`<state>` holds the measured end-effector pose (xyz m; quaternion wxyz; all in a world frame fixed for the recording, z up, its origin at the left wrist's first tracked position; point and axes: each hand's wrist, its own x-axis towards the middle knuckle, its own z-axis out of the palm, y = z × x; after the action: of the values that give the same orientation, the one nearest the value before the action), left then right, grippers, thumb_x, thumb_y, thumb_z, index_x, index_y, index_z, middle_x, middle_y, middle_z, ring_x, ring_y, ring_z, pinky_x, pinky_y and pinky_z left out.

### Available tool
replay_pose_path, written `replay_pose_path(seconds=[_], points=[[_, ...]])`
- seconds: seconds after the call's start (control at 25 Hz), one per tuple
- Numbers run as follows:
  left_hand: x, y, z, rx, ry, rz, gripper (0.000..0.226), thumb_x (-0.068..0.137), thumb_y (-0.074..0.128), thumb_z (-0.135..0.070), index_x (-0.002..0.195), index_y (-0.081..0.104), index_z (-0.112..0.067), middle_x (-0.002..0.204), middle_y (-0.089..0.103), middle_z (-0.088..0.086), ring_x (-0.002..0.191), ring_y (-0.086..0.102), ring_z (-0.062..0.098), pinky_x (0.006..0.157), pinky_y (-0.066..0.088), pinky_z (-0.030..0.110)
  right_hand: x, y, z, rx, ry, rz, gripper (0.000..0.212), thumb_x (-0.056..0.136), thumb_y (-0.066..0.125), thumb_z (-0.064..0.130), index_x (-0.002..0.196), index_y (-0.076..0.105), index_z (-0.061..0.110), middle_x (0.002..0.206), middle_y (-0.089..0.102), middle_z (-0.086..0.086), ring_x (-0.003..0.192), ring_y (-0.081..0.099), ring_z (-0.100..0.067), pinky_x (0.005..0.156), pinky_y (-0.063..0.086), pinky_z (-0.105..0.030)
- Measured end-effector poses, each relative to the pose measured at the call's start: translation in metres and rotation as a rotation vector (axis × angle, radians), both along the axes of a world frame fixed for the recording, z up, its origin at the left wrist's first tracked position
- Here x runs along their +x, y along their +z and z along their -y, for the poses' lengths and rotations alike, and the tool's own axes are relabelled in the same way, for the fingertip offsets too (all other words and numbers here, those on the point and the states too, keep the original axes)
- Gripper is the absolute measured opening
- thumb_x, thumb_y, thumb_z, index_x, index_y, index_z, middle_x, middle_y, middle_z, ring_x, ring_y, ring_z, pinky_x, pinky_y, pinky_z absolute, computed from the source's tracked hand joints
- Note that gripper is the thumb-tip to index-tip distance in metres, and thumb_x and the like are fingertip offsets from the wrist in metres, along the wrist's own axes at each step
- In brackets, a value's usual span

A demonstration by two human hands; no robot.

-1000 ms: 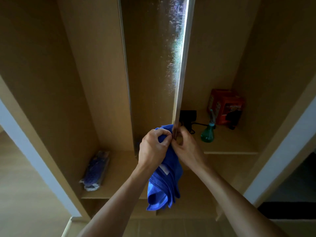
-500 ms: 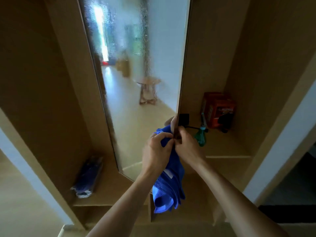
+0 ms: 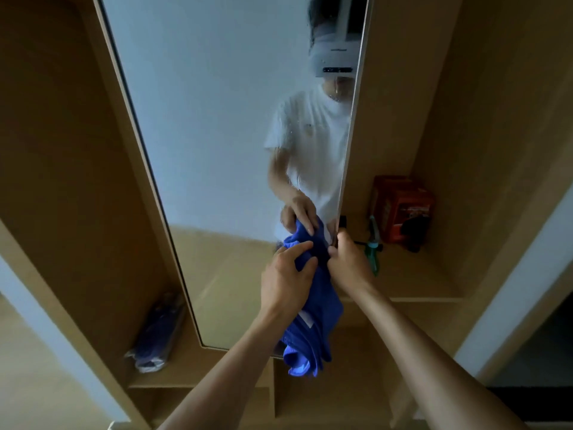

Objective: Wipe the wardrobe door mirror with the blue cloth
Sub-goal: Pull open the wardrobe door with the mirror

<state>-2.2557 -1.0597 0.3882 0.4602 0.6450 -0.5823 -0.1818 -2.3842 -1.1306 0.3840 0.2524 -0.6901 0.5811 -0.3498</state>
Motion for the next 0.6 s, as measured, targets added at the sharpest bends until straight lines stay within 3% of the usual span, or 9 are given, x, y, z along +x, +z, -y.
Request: replay_pose_path(seconds=[0.12, 0.36, 0.48, 0.6], points=[[0.003, 0.003, 0.010, 0.011, 0.025, 0.015, 0.043, 0.098, 0.061, -0.034, 0.140, 0.059, -0.035, 0.139, 0.063, -0.002, 0.124, 0.060, 0.019, 0.101, 0.050, 0.038, 0.002, 0.002, 0.015, -0.002, -0.017, -0.005, 0.032, 0.095, 0.047, 0.010, 0.123, 0.048, 0.024, 0.087, 0.054, 0.010, 0.082, 0.055, -0.016, 0.054, 0.035, -0.023], [-0.002, 0.005, 0.025, -0.004, 0.048, 0.043, 0.046, 0.099, 0.060, -0.032, 0.144, 0.055, -0.033, 0.143, 0.061, -0.001, 0.128, 0.057, 0.018, 0.098, 0.046, 0.029, 0.002, -0.005, 0.033, -0.007, -0.005, 0.006, 0.027, 0.096, 0.051, 0.011, 0.119, 0.049, 0.025, 0.080, 0.053, 0.016, 0.080, 0.056, -0.016, 0.054, 0.037, -0.026], [-0.003, 0.003, 0.029, 0.002, 0.048, 0.040, 0.047, 0.099, 0.060, -0.033, 0.145, 0.054, -0.034, 0.143, 0.060, -0.001, 0.128, 0.057, 0.020, 0.099, 0.048, 0.032, 0.003, -0.004, 0.037, 0.003, 0.004, 0.022, 0.026, 0.096, 0.051, 0.010, 0.118, 0.050, 0.024, 0.087, 0.058, 0.008, 0.082, 0.056, -0.017, 0.064, 0.044, -0.034], [0.000, 0.001, 0.030, -0.001, 0.025, 0.035, 0.046, 0.099, 0.060, -0.033, 0.144, 0.054, -0.035, 0.143, 0.060, -0.001, 0.128, 0.056, 0.019, 0.101, 0.049, 0.034, 0.001, -0.004, 0.038, 0.000, -0.001, 0.000, 0.019, 0.098, 0.050, 0.013, 0.114, 0.051, 0.022, 0.090, 0.060, 0.006, 0.081, 0.057, -0.018, 0.063, 0.043, -0.034]])
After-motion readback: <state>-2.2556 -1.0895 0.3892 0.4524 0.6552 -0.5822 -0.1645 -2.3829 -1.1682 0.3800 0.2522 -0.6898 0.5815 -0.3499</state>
